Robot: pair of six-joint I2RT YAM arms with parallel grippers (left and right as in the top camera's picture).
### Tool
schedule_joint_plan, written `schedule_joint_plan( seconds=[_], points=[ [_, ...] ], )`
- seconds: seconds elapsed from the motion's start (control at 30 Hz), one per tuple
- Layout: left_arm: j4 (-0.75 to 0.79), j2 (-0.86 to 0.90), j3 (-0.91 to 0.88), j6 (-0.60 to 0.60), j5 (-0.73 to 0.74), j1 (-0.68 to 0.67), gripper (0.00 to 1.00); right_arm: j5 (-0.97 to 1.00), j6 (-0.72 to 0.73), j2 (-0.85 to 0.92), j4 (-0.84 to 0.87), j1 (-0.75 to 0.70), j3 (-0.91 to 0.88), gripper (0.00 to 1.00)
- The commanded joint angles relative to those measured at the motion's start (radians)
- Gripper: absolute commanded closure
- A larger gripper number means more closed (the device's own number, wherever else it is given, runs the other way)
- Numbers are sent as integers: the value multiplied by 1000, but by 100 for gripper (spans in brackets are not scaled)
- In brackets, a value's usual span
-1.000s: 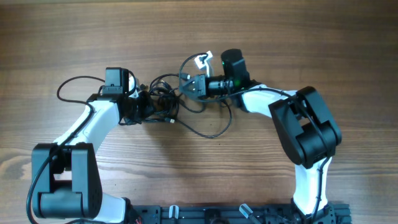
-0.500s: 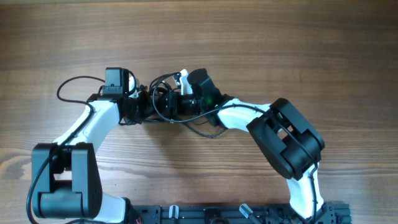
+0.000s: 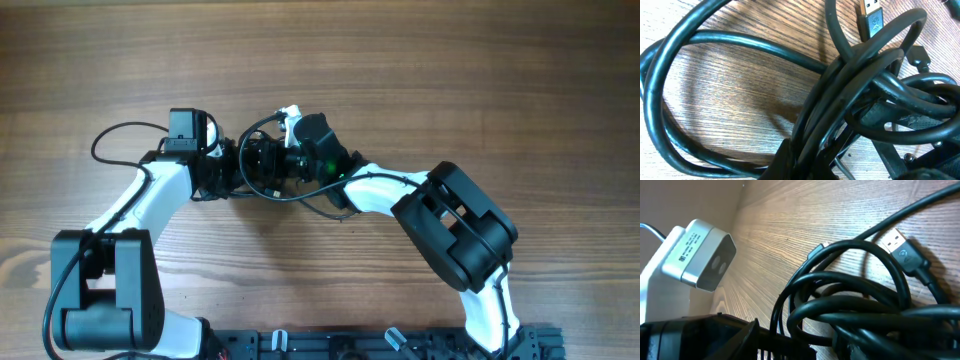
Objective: Untangle cables
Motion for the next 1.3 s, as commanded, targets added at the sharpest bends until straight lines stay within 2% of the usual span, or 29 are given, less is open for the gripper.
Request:
schedule_joint_plan(
  seconds=[0.0, 0.3, 0.37, 0.4, 0.7, 0.9, 0.97, 1.1, 1.17, 1.27],
  points=[
    [-11, 15, -20, 5, -17, -3, 96, 56, -30, 21, 27, -2, 9, 54],
    [-12, 15, -20, 5, -17, -3, 96, 16, -68, 58, 148, 0, 9, 64],
    [-12, 15, -20, 5, -17, -3, 96, -59, -107, 58, 187, -14, 9, 89],
    [-12, 15, -20, 5, -18, -3, 96, -90, -101, 58, 193, -24, 9, 95],
    [-12, 15, -20, 5, -33, -3, 96, -573, -42, 58, 273, -186, 9, 96],
    [-12, 15, -20, 5, -46, -3, 96, -853, 173, 58, 506, -273, 9, 96],
    [-12, 15, -20, 5, -56, -3, 96, -917, 313, 58, 660, -293, 9, 95],
    [-12, 15, -23, 4, -89, -3, 96, -983, 704, 58, 1113, -332, 9, 96],
    [-11, 15, -29, -21, -108, -3, 96, -1015, 817, 43, 1126, -358, 9, 96],
    [-17, 15, -36, -87, -178, -3, 96, -1082, 868, 39, 1134, -402, 9, 96]
  ],
)
